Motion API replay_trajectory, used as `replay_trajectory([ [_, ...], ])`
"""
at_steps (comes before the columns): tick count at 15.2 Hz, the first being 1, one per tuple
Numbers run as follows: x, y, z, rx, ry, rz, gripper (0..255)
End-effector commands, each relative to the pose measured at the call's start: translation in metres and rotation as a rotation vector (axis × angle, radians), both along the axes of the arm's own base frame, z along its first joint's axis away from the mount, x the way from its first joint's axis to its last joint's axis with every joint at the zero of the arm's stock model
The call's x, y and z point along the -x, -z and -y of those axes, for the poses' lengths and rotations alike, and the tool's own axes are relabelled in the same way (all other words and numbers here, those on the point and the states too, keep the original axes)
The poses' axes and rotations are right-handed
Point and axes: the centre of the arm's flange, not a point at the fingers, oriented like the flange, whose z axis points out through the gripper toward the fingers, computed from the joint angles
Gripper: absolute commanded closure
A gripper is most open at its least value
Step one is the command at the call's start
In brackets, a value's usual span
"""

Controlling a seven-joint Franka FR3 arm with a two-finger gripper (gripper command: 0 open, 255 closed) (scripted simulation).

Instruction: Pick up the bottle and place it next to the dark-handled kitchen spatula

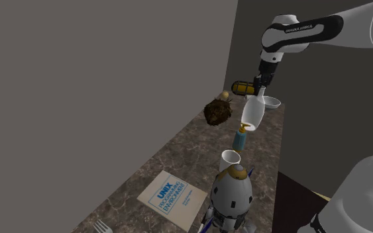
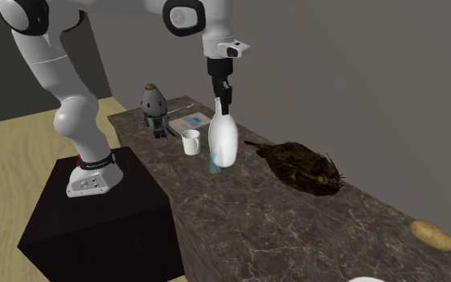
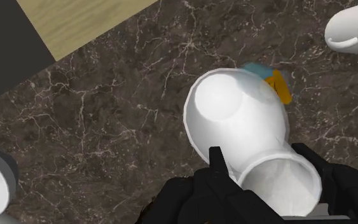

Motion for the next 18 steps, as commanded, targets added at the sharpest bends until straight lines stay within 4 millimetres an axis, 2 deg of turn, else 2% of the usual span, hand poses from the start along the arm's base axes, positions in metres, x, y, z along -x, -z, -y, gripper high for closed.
replay_trajectory([
  [1,0.013,-0.008,-0.024,0.001,0.001,0.000,255],
  [18,0.112,-0.062,-0.218,0.001,0.001,0.000,255],
])
